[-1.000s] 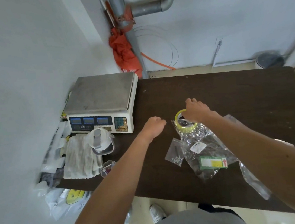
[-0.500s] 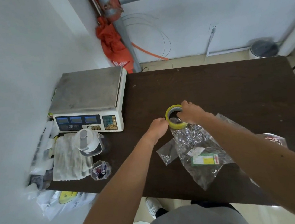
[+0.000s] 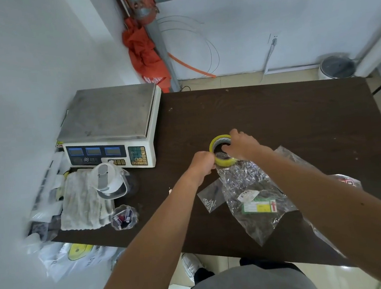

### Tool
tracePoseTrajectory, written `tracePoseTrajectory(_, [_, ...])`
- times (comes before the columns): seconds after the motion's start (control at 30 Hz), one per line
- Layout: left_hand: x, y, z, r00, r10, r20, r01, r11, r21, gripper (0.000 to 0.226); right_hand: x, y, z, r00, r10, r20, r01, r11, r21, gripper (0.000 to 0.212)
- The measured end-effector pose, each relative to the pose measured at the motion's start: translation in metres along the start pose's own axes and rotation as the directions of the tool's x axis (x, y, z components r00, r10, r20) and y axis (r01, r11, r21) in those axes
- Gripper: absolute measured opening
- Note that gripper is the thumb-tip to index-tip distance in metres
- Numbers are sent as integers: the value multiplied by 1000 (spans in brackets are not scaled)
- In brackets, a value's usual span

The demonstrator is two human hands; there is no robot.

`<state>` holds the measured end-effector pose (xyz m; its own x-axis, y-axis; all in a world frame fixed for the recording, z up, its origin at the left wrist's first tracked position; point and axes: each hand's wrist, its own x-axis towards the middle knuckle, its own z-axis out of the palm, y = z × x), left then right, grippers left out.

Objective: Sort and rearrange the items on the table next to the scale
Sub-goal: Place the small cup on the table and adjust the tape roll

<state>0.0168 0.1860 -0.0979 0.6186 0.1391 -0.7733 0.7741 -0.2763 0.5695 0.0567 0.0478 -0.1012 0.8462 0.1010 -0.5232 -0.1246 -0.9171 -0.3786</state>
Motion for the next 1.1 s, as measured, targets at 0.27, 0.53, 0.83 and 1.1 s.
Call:
tracePoseTrajectory(0.27, [-6, -14, -16, 998, -36, -46, 25, 976, -216, 35, -8, -26, -1, 993, -107, -45, 103, 992, -73, 54])
tracePoseTrajectory(0.53, [-11, -41, -56, 987, -108, -117, 55, 920, -389, 38, -19, -67, 17, 967, -252, -31, 245, 958, -148, 54])
tracePoseTrajectory(0.83, [-41, -78, -95, 981, -122, -153, 36, 882, -469, 44, -35, -108, 42, 939, -344, 29, 343, 920, -190, 54])
tracePoseTrajectory(1.1, [-55, -121, -113, 964, -92, -248, -18, 912, -409, 33, -48, -139, 79, 898, -414, 150, 439, 870, -223, 52])
